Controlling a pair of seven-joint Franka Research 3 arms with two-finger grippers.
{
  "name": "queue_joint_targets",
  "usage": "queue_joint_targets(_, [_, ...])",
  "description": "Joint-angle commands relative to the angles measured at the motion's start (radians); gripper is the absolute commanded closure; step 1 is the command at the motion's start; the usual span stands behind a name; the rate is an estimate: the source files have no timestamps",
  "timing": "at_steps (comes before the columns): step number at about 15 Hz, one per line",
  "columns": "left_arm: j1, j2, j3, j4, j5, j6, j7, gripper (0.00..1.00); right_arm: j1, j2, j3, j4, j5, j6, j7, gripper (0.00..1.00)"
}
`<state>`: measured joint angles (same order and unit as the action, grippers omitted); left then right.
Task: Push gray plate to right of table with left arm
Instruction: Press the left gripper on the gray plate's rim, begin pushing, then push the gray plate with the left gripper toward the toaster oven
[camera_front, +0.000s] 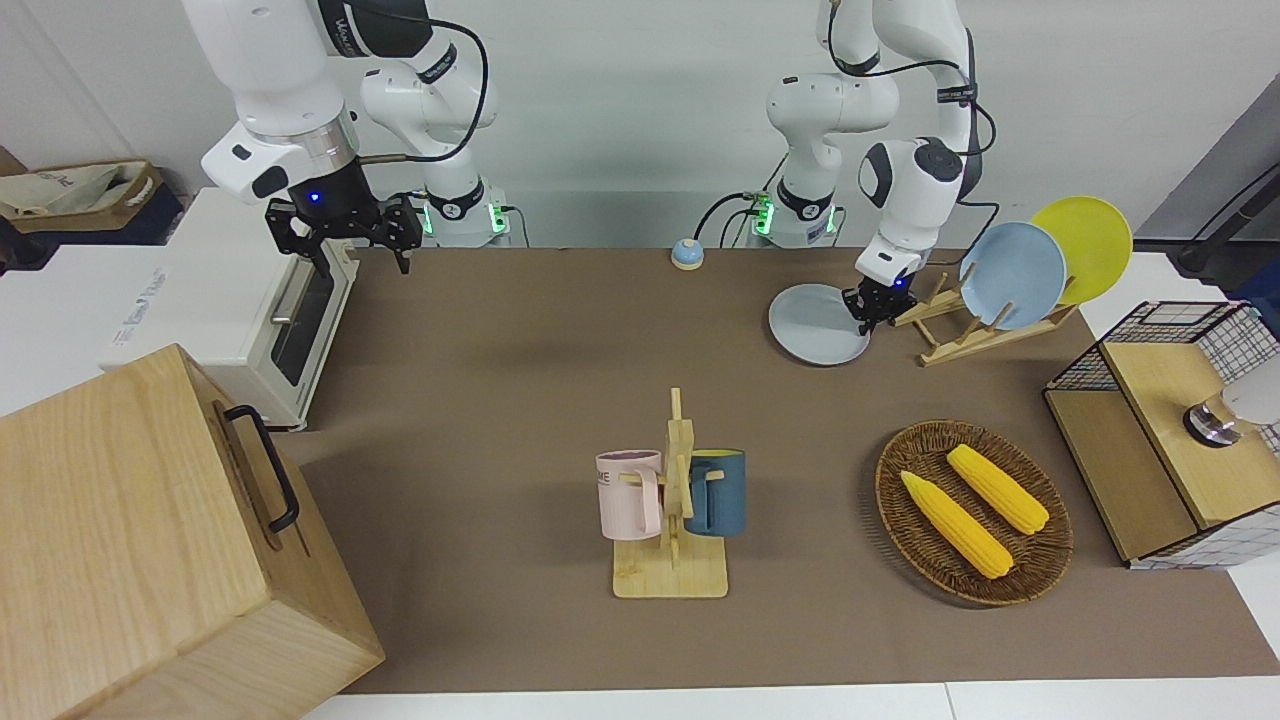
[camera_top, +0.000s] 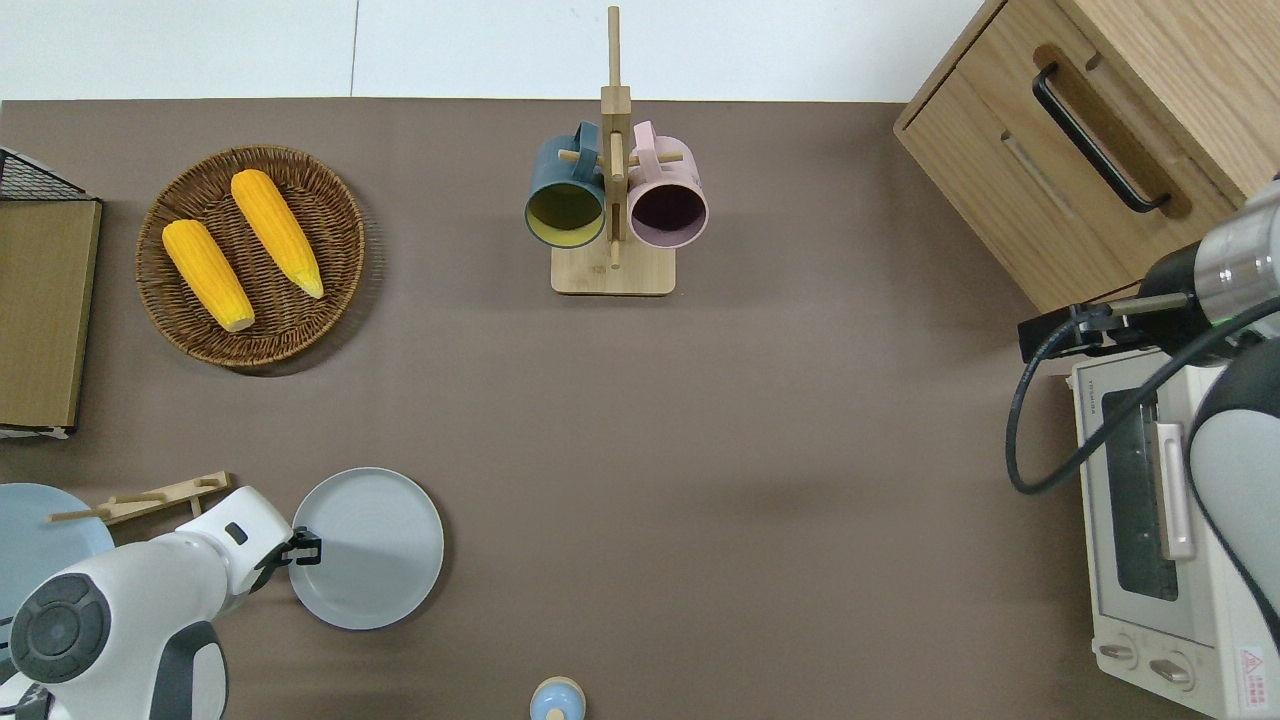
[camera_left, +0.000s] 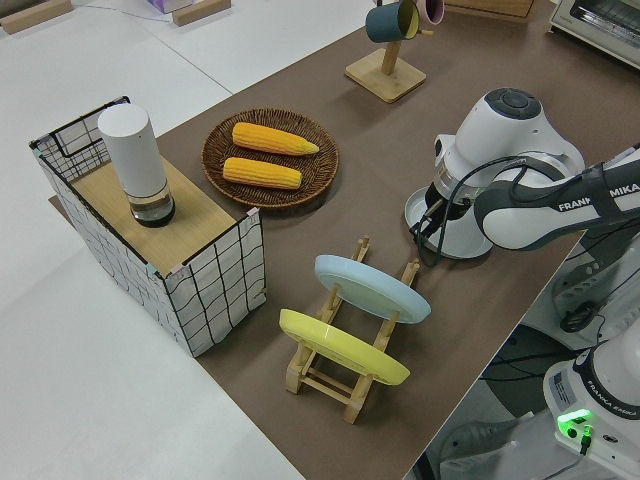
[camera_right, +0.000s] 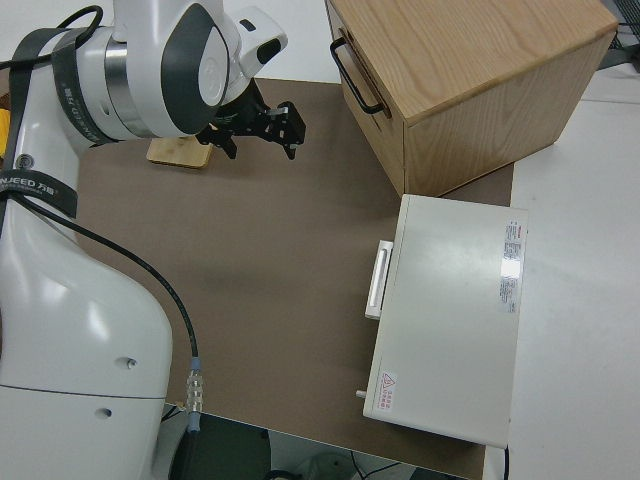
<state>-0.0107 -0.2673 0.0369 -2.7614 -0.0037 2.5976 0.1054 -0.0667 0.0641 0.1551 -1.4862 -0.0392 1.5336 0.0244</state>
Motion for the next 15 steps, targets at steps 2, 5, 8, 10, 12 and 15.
queue_joint_targets(2, [-0.006,0.049,-0.074,0.011,0.013,0.029,-0.134,1.00,-0.001,-0.006,0.000,0.001,0.007,-0.010,0.005,0.017])
queue_joint_targets(5, [-0.006,0.059,-0.129,0.019,0.010,0.027,-0.203,1.00,-0.001,-0.006,0.000,0.001,0.007,-0.010,0.003,0.017])
queue_joint_targets(8, [-0.006,0.066,-0.208,0.025,0.004,0.027,-0.292,1.00,-0.001,-0.006,0.000,0.001,0.007,-0.010,0.003,0.017])
queue_joint_targets(10, [-0.006,0.075,-0.270,0.034,0.004,0.027,-0.357,1.00,-0.001,-0.006,0.000,0.003,0.007,-0.010,0.003,0.017])
queue_joint_targets(12, [-0.006,0.089,-0.330,0.046,0.002,0.027,-0.412,1.00,-0.001,-0.006,0.000,0.001,0.007,-0.010,0.003,0.017])
queue_joint_targets(15, [-0.006,0.120,-0.449,0.075,-0.005,0.029,-0.536,1.00,-0.001,-0.006,0.000,0.001,0.007,-0.010,0.003,0.017])
